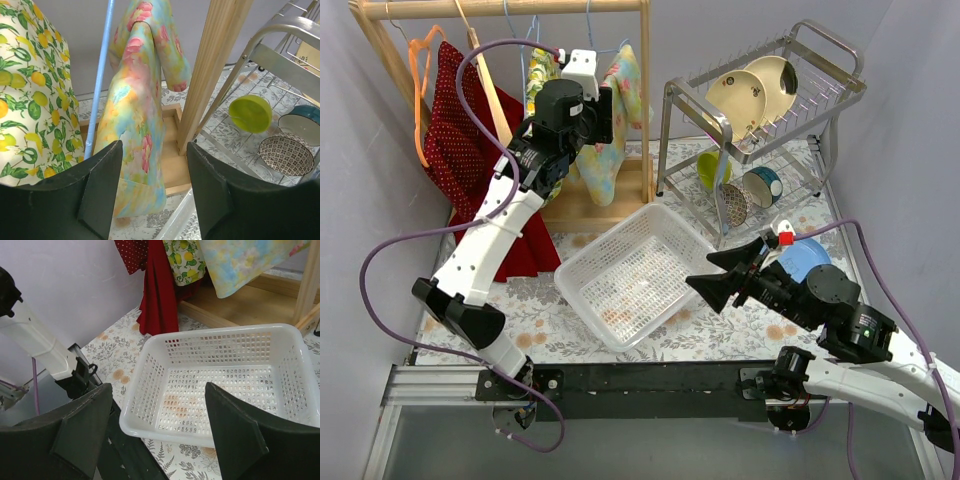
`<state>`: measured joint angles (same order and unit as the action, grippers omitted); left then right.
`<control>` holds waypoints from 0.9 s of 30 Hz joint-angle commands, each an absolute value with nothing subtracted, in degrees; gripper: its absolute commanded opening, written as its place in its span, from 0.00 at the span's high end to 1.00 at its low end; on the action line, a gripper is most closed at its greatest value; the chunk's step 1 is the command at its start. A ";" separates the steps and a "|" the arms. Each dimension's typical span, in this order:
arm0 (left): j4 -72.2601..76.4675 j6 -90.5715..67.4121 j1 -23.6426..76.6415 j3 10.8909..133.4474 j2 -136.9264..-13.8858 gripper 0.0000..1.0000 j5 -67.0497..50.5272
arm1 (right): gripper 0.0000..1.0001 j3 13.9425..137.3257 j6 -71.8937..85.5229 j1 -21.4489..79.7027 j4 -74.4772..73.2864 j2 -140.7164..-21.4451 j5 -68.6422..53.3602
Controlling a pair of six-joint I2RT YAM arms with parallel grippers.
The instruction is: Remove the skirt from the hanger
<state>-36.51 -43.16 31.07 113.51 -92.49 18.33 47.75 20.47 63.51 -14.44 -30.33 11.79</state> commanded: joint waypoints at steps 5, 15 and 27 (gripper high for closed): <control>-36.04 -39.91 30.50 113.55 -88.59 0.46 21.10 | 0.19 47.02 19.16 63.72 -8.35 -28.39 9.84; -34.98 -36.04 30.41 118.21 -88.41 0.38 26.09 | 0.19 47.55 19.51 63.72 -7.91 -29.62 8.70; -36.04 -36.56 29.88 116.28 -92.28 0.44 27.60 | 0.19 47.99 18.98 63.72 -7.56 -29.80 7.82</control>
